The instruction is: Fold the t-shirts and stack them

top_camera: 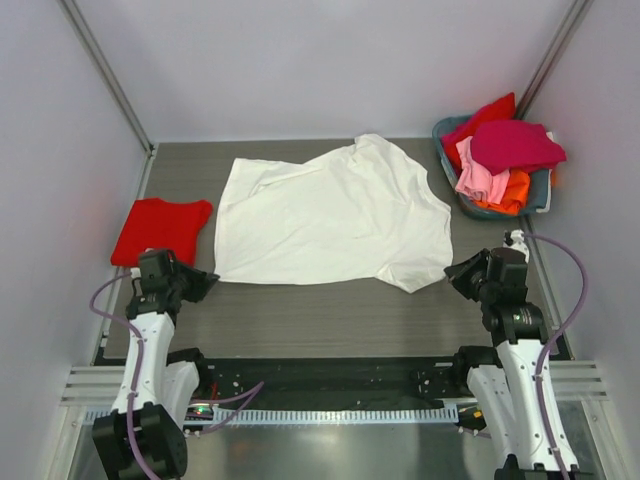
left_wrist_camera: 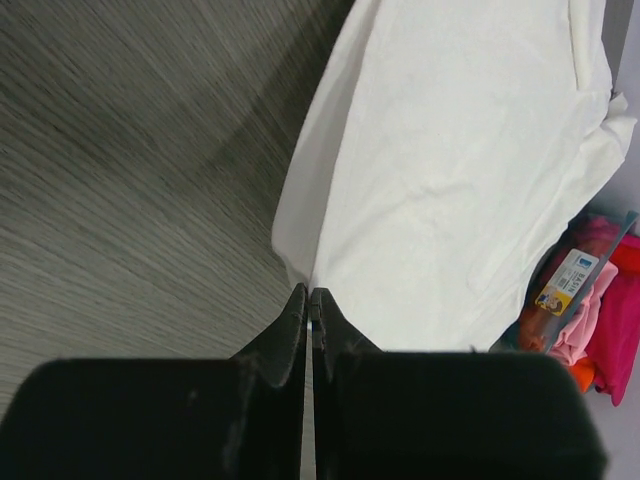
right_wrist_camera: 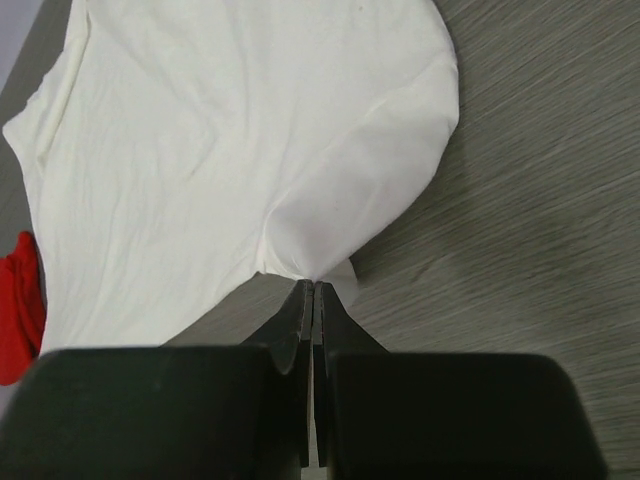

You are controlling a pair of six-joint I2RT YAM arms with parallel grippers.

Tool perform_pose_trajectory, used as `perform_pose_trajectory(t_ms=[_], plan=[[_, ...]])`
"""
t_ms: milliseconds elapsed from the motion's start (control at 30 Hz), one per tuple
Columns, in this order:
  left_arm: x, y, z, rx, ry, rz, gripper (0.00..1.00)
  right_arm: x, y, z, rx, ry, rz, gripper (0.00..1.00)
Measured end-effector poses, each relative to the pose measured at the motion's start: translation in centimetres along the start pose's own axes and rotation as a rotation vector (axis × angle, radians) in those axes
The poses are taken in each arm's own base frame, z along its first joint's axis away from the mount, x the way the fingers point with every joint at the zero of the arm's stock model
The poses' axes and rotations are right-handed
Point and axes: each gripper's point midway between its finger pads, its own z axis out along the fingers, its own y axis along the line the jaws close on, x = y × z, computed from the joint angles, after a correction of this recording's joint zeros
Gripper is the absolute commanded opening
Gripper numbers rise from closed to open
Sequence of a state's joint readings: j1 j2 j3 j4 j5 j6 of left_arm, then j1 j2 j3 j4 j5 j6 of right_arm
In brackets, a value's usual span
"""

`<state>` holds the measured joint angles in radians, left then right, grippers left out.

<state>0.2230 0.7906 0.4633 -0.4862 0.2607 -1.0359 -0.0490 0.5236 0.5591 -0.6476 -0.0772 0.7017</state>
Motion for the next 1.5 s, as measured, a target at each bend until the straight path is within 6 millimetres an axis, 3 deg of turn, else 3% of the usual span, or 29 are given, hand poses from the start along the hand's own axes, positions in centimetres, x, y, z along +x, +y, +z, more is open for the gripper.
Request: perform_pose_trajectory(t_ms=[267,800,1100,1500], plan=[[0.2,0.8,1.2,-0.068,0.043,-0.033,0.0,-1.6,1.0,0.9,0.038,0.035,-0.039,0.01],[-3.6,-2.8,4.8,-0.094,0.028,-0.114,0.0,-7.8,5.8,5.0,0.032,0.026,-0.095,0.01],[-5.4,-4.8,7.5,-0.104,0.037,-0.127,0.0,-10.1,7.2,8.8,0.052,0.043,-0.108,0.01],[-6.2,-6.8,11.0,-0.118,0.07,-0.115,0.0,-12.0,8.4,14.2,0.073,0.081,-0.119,0.01]])
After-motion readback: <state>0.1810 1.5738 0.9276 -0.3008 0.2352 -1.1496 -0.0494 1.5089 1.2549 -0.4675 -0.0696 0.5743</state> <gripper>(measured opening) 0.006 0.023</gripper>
